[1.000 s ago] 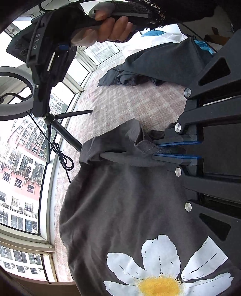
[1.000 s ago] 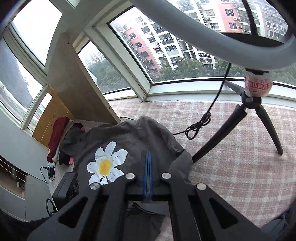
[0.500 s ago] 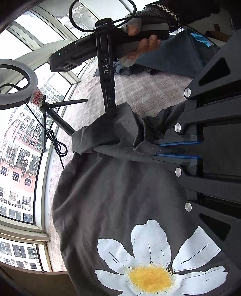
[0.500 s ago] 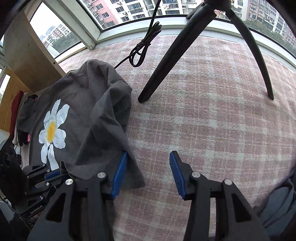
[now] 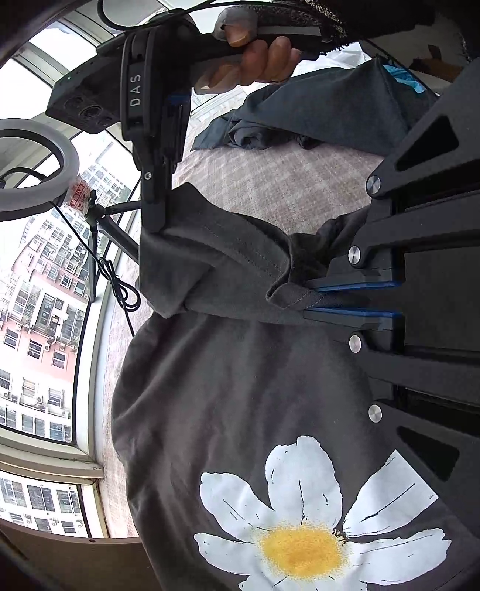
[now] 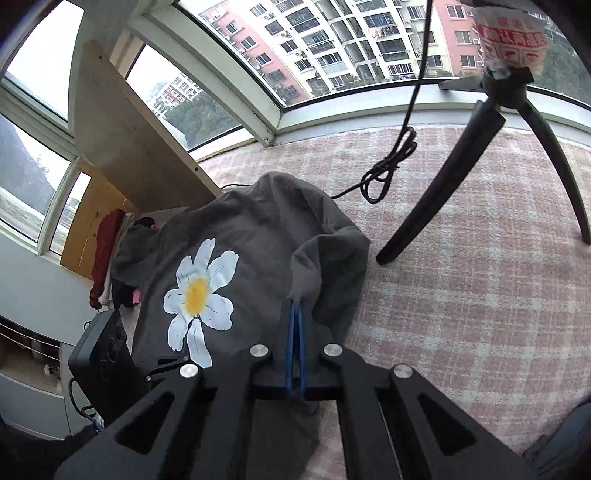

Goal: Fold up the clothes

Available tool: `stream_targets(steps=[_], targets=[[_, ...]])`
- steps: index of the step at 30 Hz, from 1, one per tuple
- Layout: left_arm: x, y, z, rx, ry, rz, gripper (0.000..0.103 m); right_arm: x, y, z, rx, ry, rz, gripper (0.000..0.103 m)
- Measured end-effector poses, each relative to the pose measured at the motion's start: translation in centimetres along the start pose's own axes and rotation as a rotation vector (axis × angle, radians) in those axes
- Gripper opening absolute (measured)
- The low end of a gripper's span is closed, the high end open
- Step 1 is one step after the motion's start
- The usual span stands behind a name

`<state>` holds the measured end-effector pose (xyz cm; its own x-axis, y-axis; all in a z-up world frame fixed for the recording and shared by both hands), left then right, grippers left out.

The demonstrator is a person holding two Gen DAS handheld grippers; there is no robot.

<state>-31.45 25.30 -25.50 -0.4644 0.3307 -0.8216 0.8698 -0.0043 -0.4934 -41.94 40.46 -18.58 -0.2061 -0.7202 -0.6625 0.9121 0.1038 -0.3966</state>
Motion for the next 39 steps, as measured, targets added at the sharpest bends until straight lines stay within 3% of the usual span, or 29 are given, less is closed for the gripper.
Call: stream_targets(steps=[4, 6, 8, 9, 10, 12, 16, 19, 23, 29, 31, 32, 33, 34, 37, 39], targets=[[-1.0, 0.6, 1.8, -0.075, -0.066, -0.022, 0.008, 5.7, -3.3, 5.9, -0.128, -0.042, 0.056, 0.002], [-0.9, 1.6, 3.0, -0.102, -0.119, 0.003, 0.019, 9.8, -3.8, 8.4, -0.214, -0.037, 0.139, 0.004], [-0.7, 2.6, 4.2, -0.116, -0.153, 0.049, 0.024, 11.4, -4.3, 9.6, -0.259, 0.051, 0.165, 0.010], [-0.9, 2.8, 4.8, -0.119, -0.161, 0.053, 0.026, 10.5, -4.4, 9.8, -0.262, 0.043, 0.142, 0.018], [-1.2, 2.8, 5.3, -0.119, -0.167, 0.051, 0.028, 9.0, -4.5, 9.6, -0.258, 0.026, 0.102, 0.033], [-2.1, 2.0, 6.4, -0.116, -0.184, 0.027, 0.034, 5.5, -3.7, 7.9, -0.232, 0.057, 0.024, 0.049], [-2.6, -1.5, 8.3, -0.063, -0.214, -0.021, 0.038, 1.3, 2.2, 2.3, -0.155, 0.198, 0.016, 0.049], [-1.4, -5.3, 8.3, 0.030, -0.212, -0.023, 0.039, 2.2, 6.6, -0.6, -0.083, 0.226, 0.096, 0.049], [2.4, -9.9, 4.9, 0.223, -0.172, 0.020, 0.040, 3.9, 8.2, -0.9, -0.081, 0.219, 0.101, 0.049], [7.9, -12.1, 0.2, 0.414, -0.077, 0.151, 0.047, 4.7, 10.2, 0.2, -0.147, 0.234, 0.117, 0.049], [9.0, -12.3, -0.2, 0.416, -0.043, 0.196, 0.038, 5.3, 11.1, 0.3, -0.189, 0.271, 0.124, 0.049], [9.3, -12.4, -0.5, 0.414, -0.017, 0.216, 0.016, 5.6, 11.4, 0.2, -0.216, 0.305, 0.120, 0.048], [9.4, -12.4, -0.9, 0.410, 0.016, 0.236, 0.008, 5.9, 11.6, -0.1, -0.229, 0.333, 0.117, 0.040], [9.1, -12.6, -1.5, 0.421, 0.041, 0.229, 0.008, 5.9, 11.6, -0.4, -0.216, 0.331, 0.110, 0.018], [7.5, -13.9, -4.0, 0.474, 0.108, 0.157, 0.004, 5.2, 11.6, -1.4, -0.153, 0.297, 0.073, 0.009], [7.1, -15.0, -5.2, 0.497, 0.130, 0.113, 0.002, 4.5, 11.4, -2.1, -0.111, 0.304, 0.043, 0.009]])
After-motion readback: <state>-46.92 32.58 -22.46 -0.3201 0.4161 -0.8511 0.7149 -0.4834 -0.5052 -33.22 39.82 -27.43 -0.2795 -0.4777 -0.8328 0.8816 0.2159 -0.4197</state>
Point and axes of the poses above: each gripper's, at about its wrist camera, not at the fingertips, and x roughly the way its jaws point, z to its left, y to its underside, the point moved 6 cm from there along x, roughly the way its jaws point, and after that the axes turned 10 degrees about -y, right-handed, at the moved point
